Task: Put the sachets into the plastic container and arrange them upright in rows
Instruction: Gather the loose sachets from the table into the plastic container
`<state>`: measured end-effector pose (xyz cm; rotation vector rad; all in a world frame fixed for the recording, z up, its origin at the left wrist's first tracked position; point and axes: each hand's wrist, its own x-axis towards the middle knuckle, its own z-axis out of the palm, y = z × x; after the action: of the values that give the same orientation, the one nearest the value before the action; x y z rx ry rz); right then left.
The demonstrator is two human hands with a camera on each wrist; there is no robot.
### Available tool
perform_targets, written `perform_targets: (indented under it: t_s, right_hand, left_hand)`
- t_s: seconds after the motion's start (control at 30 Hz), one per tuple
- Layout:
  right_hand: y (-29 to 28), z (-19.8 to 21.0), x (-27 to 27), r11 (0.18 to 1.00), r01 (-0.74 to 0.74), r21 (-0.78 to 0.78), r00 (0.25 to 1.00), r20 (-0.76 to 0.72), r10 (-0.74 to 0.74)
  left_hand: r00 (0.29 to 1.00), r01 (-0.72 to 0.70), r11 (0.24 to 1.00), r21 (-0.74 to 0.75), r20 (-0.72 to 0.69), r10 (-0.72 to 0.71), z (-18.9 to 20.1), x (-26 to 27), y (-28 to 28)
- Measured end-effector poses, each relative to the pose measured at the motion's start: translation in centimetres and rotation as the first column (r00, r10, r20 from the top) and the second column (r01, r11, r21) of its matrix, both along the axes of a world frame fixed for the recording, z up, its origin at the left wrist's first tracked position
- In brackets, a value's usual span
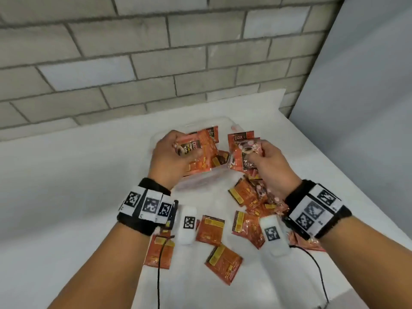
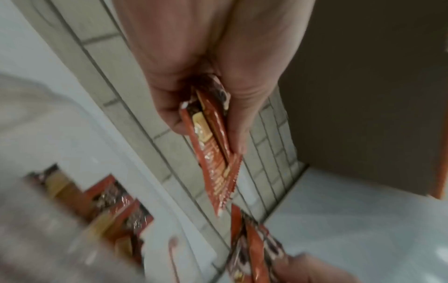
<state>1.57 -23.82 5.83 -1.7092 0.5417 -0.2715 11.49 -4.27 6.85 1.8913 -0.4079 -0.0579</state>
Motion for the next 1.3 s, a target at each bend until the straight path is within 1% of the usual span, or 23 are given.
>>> perform_targets:
  t_s: [0.07,0.1,0.17,0.23,0.3,0.43,0.5,0.6,0.7,0.73,0.77,0.8,0.83,0.87,0.9,0.97,1.0,1.03,1.1,1.13,1.17,1.23,1.3]
  right_hand:
    - [0.5,-0.1,3.5,0.997,-0.009,-0.078,1.0,0.002,0.01]
    - [0.7,-0.3,5.2,0.992,-0.03,-0.126,1.0,-0.013,0.028]
    - [1.4,-0.9,8.1,0.972,-0.088,-0.218,0.992,-0.108,0.065]
    - [2.3,-1.5,10.4,0.961,-0.127,-0.245,0.977,-0.196,0.079]
    - [3.0,-1.8,11.8,0.948,-0.174,-0.267,0.963,-0.247,0.107]
    - [3.0,-1.7,12.5,0.902,-0.293,-0.317,0.919,-0.353,0.175]
    - [2.4,-1.5,12.1,0.888,-0.328,-0.323,0.907,-0.37,0.2]
    - [1.3,-1.0,10.1,0.889,-0.317,-0.33,0.925,-0.316,0.213]
    - [0.4,-0.4,5.5,0.93,-0.229,-0.288,0.971,-0.142,0.195]
    - [0.2,-0.5,3.6,0.93,-0.226,-0.29,0.972,-0.123,0.199]
    - [0.2,-0.9,1.7,0.917,-0.255,-0.306,0.965,-0.149,0.218]
    - [0.3,-1.5,0.1,0.899,-0.304,-0.315,0.947,-0.204,0.248]
    - [0.7,-2.2,-1.3,0.872,-0.376,-0.312,0.912,-0.29,0.29]
    - [1.3,-3.1,-2.3,0.825,-0.47,-0.315,0.858,-0.382,0.343]
    - [2.1,-4.1,-2.8,0.751,-0.573,-0.328,0.788,-0.473,0.395]
    - [4.1,-6.2,-3.3,0.588,-0.723,-0.363,0.663,-0.602,0.444]
    - [5.2,-7.2,-3.2,0.52,-0.76,-0.391,0.63,-0.641,0.439]
    - [6.1,-8.0,-3.1,0.452,-0.78,-0.433,0.615,-0.666,0.423]
    - [7.6,-9.0,-3.0,0.317,-0.787,-0.529,0.616,-0.7,0.36]
    - [8.0,-9.2,-2.9,0.278,-0.776,-0.567,0.631,-0.704,0.326]
    - [8.3,-9.2,-2.8,0.266,-0.768,-0.583,0.64,-0.706,0.303]
    - [8.4,-8.9,-2.3,0.295,-0.752,-0.589,0.658,-0.7,0.278]
    - [8.3,-8.5,-1.9,0.41,-0.723,-0.557,0.681,-0.675,0.285]
  left_hand:
    - [0.994,-0.111,0.994,-0.004,-0.021,0.111,0.7,2.6,0.4]
    - [0.99,-0.128,0.99,0.052,-0.046,0.13,0.3,3.8,0.3]
    - [0.988,-0.084,0.955,0.285,-0.098,0.116,-0.8,5.5,-0.2]
    - [0.986,0.014,0.861,0.508,-0.148,0.071,-2.0,6.2,-0.8]
    - [0.983,0.054,0.809,0.585,-0.175,0.062,-2.8,6.5,-1.1]
    - [0.978,0.04,0.837,0.546,-0.193,0.079,-3.6,6.5,-1.1]
    - [0.983,0.037,0.845,0.533,-0.17,0.064,-3.4,5.9,-0.8]
    - [0.995,0.035,0.898,0.439,-0.099,0.01,-2.3,4.1,0.3]
    - [1.0,-0.016,0.95,0.313,-0.003,0.018,-1.8,1.1,2.8]
    - [1.0,-0.022,0.948,0.317,0.007,0.021,-2.3,0.0,3.9]
    - [1.0,-0.001,0.938,0.347,-0.013,0.006,-3.0,-1.1,4.9]
    - [0.997,0.057,0.916,0.398,-0.073,-0.03,-3.9,-1.9,5.7]
    - [0.982,0.152,0.872,0.466,-0.168,-0.081,-4.9,-2.6,6.1]
    - [0.956,0.254,0.802,0.54,-0.265,-0.124,-5.8,-3.1,6.2]
    - [0.929,0.344,0.709,0.616,-0.335,-0.159,-6.7,-3.4,6.1]
    - [0.899,0.438,0.521,0.733,-0.376,-0.226,-8.2,-3.6,5.7]
    - [0.896,0.443,0.45,0.776,-0.363,-0.256,-8.6,-3.6,5.4]
    - [0.897,0.434,0.399,0.808,-0.346,-0.276,-8.9,-3.7,5.2]
    - [0.906,0.403,0.354,0.844,-0.312,-0.287,-9.4,-3.7,4.9]
    - [0.918,0.376,0.363,0.853,-0.287,-0.275,-9.6,-3.6,4.9]
    - [0.931,0.345,0.382,0.857,-0.26,-0.257,-9.6,-3.6,4.8]
    - [0.953,0.279,0.407,0.87,-0.198,-0.231,-9.4,-3.6,4.9]
    - [0.965,0.227,0.406,0.885,-0.146,-0.22,-9.1,-3.5,5.0]
